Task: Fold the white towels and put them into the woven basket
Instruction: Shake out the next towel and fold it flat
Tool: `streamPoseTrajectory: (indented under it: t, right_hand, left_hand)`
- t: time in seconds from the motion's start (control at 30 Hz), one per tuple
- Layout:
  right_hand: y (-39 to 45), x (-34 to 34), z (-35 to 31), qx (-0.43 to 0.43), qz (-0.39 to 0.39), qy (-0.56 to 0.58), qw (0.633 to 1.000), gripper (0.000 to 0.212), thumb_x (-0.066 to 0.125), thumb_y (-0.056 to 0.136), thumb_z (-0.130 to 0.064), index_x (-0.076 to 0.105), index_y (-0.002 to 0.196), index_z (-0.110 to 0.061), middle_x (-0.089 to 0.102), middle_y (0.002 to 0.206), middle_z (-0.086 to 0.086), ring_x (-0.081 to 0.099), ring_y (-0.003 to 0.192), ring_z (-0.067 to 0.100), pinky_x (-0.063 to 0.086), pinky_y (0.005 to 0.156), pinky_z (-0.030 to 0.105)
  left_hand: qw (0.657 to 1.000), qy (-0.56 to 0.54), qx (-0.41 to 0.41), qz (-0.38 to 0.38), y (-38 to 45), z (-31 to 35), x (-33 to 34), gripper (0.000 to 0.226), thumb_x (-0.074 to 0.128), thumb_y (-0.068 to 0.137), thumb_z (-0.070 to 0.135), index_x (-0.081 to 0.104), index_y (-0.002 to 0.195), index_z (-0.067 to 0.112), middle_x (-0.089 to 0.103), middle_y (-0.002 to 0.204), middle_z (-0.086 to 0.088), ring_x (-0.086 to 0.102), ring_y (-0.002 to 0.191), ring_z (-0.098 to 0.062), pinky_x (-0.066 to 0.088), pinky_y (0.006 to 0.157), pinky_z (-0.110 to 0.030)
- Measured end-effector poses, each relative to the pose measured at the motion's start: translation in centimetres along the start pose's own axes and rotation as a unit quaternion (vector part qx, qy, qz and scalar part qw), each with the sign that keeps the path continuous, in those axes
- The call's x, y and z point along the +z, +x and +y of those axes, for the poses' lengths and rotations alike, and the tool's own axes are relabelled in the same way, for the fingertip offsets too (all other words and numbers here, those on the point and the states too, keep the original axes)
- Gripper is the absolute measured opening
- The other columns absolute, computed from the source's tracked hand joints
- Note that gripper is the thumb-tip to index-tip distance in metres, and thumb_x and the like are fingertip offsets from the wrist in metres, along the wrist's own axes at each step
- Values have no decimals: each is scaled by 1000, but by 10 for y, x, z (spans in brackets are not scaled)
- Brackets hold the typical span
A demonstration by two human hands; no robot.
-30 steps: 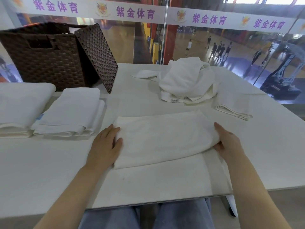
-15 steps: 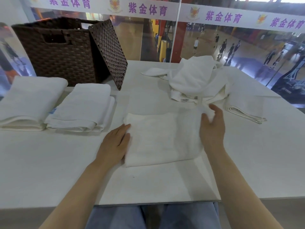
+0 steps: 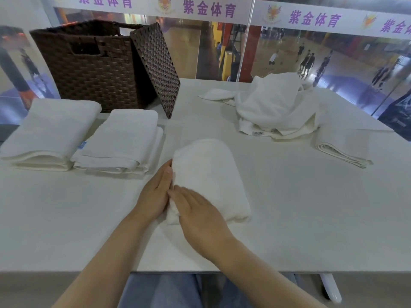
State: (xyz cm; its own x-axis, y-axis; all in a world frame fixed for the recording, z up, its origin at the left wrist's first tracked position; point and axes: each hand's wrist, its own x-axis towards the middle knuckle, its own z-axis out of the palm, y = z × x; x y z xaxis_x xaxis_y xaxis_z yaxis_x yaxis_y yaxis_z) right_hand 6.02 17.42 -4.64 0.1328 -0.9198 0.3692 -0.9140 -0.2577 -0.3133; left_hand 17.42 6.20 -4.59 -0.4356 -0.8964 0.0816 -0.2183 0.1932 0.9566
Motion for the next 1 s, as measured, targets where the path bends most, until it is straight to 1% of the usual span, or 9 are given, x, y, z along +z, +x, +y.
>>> streamPoseTrajectory:
  t: [0.1, 0.2, 0.4, 0.47, 0.53, 0.63, 0.73, 0.87, 1.0]
  right_hand:
    - [3, -12, -6, 106, 44, 131, 985, 49, 40, 100, -13, 35, 148, -18, 46, 148, 1, 45, 133, 14, 28, 113, 20]
    - [13, -31, -13, 196, 148, 248, 937, 42, 44, 102, -21, 38, 143, -28, 50, 137, -17, 47, 123, -5, 36, 103, 11]
    - [41, -57, -8, 250, 360, 382, 814, 32, 46, 101, -10, 47, 133, -16, 56, 120, -21, 56, 102, -10, 41, 84, 6]
    - [43, -54, -6, 239, 329, 367, 836, 34, 46, 102, -14, 45, 135, -21, 57, 126, -15, 57, 110, 1, 45, 93, 16]
    - [35, -42, -8, 215, 208, 331, 895, 38, 46, 101, -16, 43, 137, -28, 53, 135, -16, 51, 121, 1, 39, 102, 14]
    - [17, -23, -11, 145, 30, 242, 959, 43, 44, 102, -19, 38, 144, -28, 49, 142, -11, 46, 127, 1, 34, 105, 13]
    - [10, -21, -12, 116, -8, 199, 973, 45, 41, 103, -19, 34, 147, -23, 46, 144, -5, 45, 127, 6, 31, 101, 12]
    - [13, -22, -20, 79, -17, 175, 981, 41, 41, 101, -14, 39, 142, -17, 53, 131, 2, 50, 113, 11, 40, 98, 22]
    - [14, -24, -20, 41, -75, 124, 989, 48, 43, 101, -19, 32, 148, -15, 40, 148, 4, 37, 132, 16, 26, 112, 22]
  left_hand:
    - [1000, 4, -4, -4, 1, -2, -1, 50, 25, 97, 62, 46, 139, 46, 52, 139, 25, 45, 130, 3, 33, 114, -38]
    - [1000, 21, -14, 0, 4, -6, -1, 56, 22, 95, 67, 44, 141, 45, 47, 143, 24, 41, 134, 1, 31, 116, -40]
    - [999, 19, -41, 22, 2, -3, 2, 47, 29, 98, 61, 52, 135, 44, 46, 143, 26, 39, 133, 5, 27, 118, -34]
    - [999, 23, -32, 13, 2, -3, 0, 54, 26, 92, 71, 53, 133, 49, 42, 146, 28, 34, 136, 7, 24, 117, -30]
    - [999, 16, -50, -12, 2, -1, 0, 61, 21, 88, 78, 55, 130, 50, 46, 143, 26, 38, 135, 5, 26, 115, -31]
    - [981, -144, -126, -35, 7, 10, 1, 61, 25, 95, 69, 67, 119, 31, 70, 118, 9, 63, 114, -7, 44, 104, -35]
    - [967, -194, -160, -41, 18, 28, -2, 58, 31, 99, 59, 63, 119, 17, 71, 112, 4, 65, 108, -11, 50, 89, -29]
    - [980, -132, -150, -13, 34, 30, -4, 30, 54, 98, 27, 59, 127, 18, 70, 116, -3, 67, 107, -22, 53, 92, -39]
    - [994, -7, -112, 11, 49, 34, -4, 36, 49, 97, 18, 52, 133, 24, 60, 125, 5, 58, 114, -18, 46, 89, -31]
